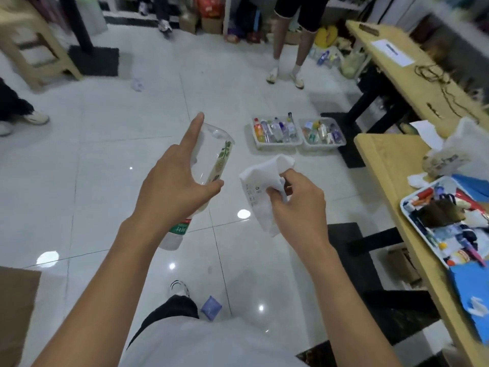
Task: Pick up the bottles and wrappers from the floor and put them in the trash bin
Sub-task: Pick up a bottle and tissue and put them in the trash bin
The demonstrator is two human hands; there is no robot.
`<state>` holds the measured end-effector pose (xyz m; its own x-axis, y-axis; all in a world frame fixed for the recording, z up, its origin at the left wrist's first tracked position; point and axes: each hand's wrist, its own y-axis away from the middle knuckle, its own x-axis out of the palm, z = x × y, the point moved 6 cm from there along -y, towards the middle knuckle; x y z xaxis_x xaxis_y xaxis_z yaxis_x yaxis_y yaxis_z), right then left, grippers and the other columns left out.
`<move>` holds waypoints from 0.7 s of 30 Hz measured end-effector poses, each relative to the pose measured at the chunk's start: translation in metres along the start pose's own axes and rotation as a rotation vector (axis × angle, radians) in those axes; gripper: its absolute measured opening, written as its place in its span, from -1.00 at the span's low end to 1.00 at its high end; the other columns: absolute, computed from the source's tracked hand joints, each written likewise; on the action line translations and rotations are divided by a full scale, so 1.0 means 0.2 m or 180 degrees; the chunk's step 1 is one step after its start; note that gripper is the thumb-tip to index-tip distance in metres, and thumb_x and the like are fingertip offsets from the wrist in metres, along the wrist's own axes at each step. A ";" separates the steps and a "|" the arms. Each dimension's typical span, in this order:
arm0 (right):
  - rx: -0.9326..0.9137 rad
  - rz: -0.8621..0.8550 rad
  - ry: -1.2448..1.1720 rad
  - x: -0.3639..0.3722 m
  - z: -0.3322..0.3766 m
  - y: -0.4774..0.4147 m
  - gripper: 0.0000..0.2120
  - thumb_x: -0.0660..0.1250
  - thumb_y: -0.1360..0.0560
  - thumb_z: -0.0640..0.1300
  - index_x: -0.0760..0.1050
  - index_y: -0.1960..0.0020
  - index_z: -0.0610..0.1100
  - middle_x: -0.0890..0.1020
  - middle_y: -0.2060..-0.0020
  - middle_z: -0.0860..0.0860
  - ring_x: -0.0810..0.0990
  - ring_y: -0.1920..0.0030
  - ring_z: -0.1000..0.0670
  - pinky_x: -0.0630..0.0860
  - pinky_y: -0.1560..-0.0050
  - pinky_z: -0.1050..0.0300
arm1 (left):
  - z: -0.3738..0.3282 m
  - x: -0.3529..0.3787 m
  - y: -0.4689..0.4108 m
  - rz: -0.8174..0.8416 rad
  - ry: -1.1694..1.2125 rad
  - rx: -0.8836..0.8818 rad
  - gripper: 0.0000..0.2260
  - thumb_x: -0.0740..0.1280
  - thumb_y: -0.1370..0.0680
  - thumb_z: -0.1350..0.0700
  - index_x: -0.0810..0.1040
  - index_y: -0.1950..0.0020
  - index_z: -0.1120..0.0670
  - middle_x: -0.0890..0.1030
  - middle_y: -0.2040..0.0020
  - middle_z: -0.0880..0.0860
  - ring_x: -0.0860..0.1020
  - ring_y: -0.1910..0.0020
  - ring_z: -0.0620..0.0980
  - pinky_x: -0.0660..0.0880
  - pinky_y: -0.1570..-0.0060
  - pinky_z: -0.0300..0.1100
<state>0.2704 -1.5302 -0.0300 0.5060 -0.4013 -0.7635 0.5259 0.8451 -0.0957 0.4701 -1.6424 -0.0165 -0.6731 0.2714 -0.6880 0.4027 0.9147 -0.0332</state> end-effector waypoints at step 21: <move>-0.1712 0.1242 -0.0198 1.02 1.32 -0.37 -0.85 0.31 -0.53 -0.09 0.55 -0.10 0.02 0.63 0.09 0.12 0.60 0.10 0.04 0.60 0.10 -0.03 | 0.91 -1.01 0.18 -0.1593 0.0016 -0.1433 -0.01 0.51 -0.41 -0.14 -0.21 -0.51 -0.47 0.52 -0.13 0.04 0.53 -0.08 0.06 0.55 -0.06 0.09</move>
<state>0.5151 -1.7682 -0.0110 0.6370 -0.0365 -0.7700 -0.1098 0.9844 -0.1374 0.7341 -1.7191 -0.0109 -0.7147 -0.2174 -0.6648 -0.2558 0.9659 -0.0408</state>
